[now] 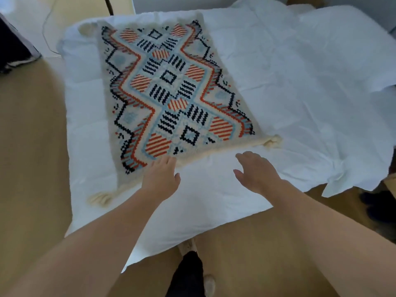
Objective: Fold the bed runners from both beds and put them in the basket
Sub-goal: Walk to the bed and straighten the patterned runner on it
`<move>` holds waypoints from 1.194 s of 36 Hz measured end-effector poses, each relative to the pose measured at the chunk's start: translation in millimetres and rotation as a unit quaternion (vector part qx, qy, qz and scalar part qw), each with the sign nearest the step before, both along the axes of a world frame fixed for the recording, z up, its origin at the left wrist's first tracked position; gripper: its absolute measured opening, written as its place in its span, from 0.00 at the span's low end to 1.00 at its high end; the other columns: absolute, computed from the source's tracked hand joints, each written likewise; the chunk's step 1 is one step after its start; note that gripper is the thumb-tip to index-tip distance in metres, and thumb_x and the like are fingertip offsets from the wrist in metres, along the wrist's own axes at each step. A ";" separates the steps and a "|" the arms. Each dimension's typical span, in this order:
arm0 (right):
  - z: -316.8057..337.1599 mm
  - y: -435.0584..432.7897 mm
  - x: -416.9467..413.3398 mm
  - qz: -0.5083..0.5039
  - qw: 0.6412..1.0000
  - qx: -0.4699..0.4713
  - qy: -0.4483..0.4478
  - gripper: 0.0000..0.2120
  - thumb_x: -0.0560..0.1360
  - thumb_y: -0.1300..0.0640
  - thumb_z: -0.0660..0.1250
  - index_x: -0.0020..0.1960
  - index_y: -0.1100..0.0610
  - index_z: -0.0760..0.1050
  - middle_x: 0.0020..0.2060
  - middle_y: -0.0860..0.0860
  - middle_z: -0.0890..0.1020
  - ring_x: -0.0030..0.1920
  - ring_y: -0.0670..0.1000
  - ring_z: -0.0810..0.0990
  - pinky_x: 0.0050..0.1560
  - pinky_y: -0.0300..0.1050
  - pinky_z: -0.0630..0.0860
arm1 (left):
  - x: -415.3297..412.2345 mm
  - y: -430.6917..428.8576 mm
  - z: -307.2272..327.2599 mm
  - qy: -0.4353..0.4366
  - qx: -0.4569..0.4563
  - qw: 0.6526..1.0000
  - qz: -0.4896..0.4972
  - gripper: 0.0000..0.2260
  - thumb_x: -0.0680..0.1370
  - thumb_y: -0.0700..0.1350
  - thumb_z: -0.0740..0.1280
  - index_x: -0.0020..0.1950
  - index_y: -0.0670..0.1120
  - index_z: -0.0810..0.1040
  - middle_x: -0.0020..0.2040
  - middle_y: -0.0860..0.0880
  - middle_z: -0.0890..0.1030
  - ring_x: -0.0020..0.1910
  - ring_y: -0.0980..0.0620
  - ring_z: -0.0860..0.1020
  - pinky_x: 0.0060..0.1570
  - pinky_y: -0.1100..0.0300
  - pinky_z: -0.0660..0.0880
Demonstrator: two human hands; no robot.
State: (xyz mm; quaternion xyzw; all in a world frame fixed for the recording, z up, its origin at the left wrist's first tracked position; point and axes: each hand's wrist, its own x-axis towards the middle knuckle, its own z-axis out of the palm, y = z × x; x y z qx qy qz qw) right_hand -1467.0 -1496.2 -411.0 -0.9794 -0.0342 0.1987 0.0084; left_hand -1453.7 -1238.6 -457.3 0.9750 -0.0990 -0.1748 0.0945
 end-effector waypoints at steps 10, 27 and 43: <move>-64.1 -19.0 96.1 0.056 0.998 -0.020 0.004 0.26 0.79 0.49 0.60 0.73 0.57 0.62 0.67 0.57 0.72 0.66 0.58 0.70 0.64 0.53 0.68 | 68.9 -14.2 -71.1 0.009 0.028 1.000 0.002 0.23 0.79 0.50 0.59 0.73 0.45 0.63 0.73 0.46 0.66 0.73 0.46 0.62 0.71 0.51 0.58; -218.6 -59.9 179.3 0.169 0.978 -0.095 0.077 0.32 0.77 0.58 0.59 0.77 0.55 0.48 0.75 0.60 0.56 0.72 0.61 0.61 0.70 0.56 0.62 | 91.2 -20.5 -189.7 0.047 0.128 0.988 0.069 0.32 0.76 0.38 0.59 0.78 0.48 0.49 0.79 0.45 0.50 0.78 0.43 0.48 0.74 0.44 0.50; -233.7 -107.6 206.5 0.101 0.984 -0.148 -0.020 0.23 0.73 0.64 0.63 0.67 0.56 0.64 0.66 0.58 0.69 0.63 0.58 0.70 0.60 0.53 0.71 | 81.6 30.8 -202.0 0.006 0.160 0.956 0.248 0.17 0.75 0.37 0.63 0.63 0.43 0.72 0.57 0.42 0.75 0.53 0.41 0.74 0.49 0.49 0.71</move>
